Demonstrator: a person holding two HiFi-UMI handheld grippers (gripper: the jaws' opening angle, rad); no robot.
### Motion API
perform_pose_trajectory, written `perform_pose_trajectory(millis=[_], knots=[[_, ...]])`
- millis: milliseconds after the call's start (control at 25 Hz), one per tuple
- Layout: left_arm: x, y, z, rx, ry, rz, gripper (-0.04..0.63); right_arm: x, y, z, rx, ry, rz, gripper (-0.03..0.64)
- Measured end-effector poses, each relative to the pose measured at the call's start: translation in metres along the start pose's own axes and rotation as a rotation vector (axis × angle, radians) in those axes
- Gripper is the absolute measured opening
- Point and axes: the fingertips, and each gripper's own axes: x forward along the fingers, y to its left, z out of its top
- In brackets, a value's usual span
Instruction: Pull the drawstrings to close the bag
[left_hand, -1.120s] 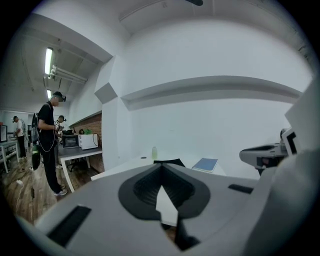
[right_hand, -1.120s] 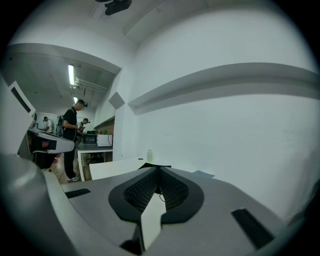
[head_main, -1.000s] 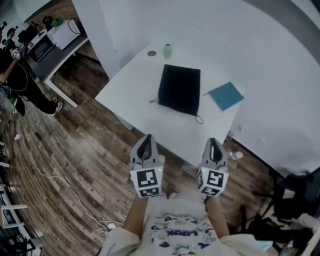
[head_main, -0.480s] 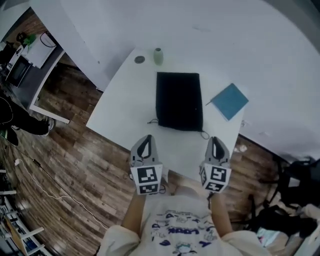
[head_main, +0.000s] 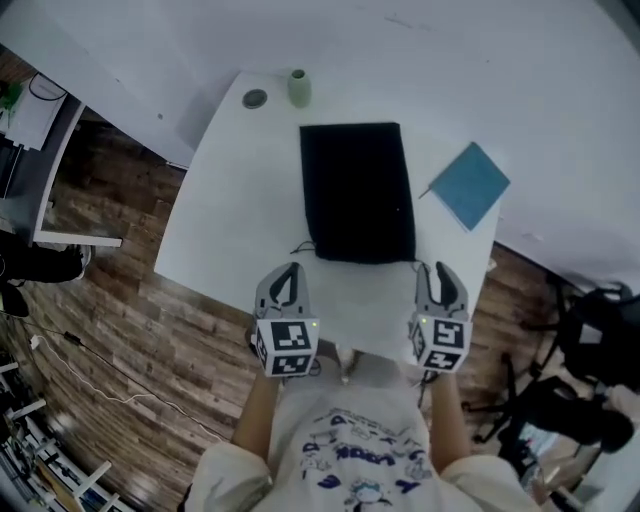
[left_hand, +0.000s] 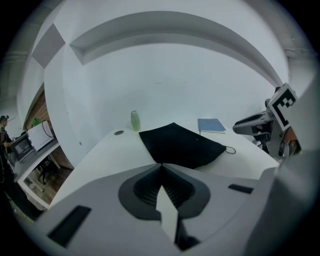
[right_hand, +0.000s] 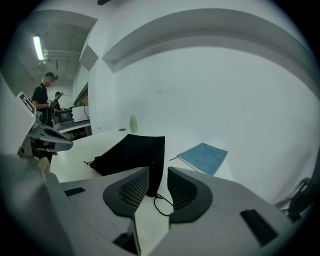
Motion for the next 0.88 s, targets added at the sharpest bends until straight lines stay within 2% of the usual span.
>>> perform_pose_trajectory(millis=[160,360,680,880], knots=[[0.016,0.006,-0.006,0.05,0.028,-0.037,-0.002,0.01,-0.007,-0.026,-0.053,0.114,0.023,0.108],[0.032,0.008,-0.016,0.089,0.063,-0.096,-0.002,0.027,-0.015,-0.045,-0.116,0.164,0.101,0.147],[0.042,0.011,-0.028,0.16,0.136,-0.159,0.007,0.041,-0.017,-0.071,-0.19,0.266,0.228,0.152],[0.047,0.01,-0.031,0.19,0.173,-0.222,0.089,0.043,-0.01,-0.073,-0.189,0.286,0.318,0.15]])
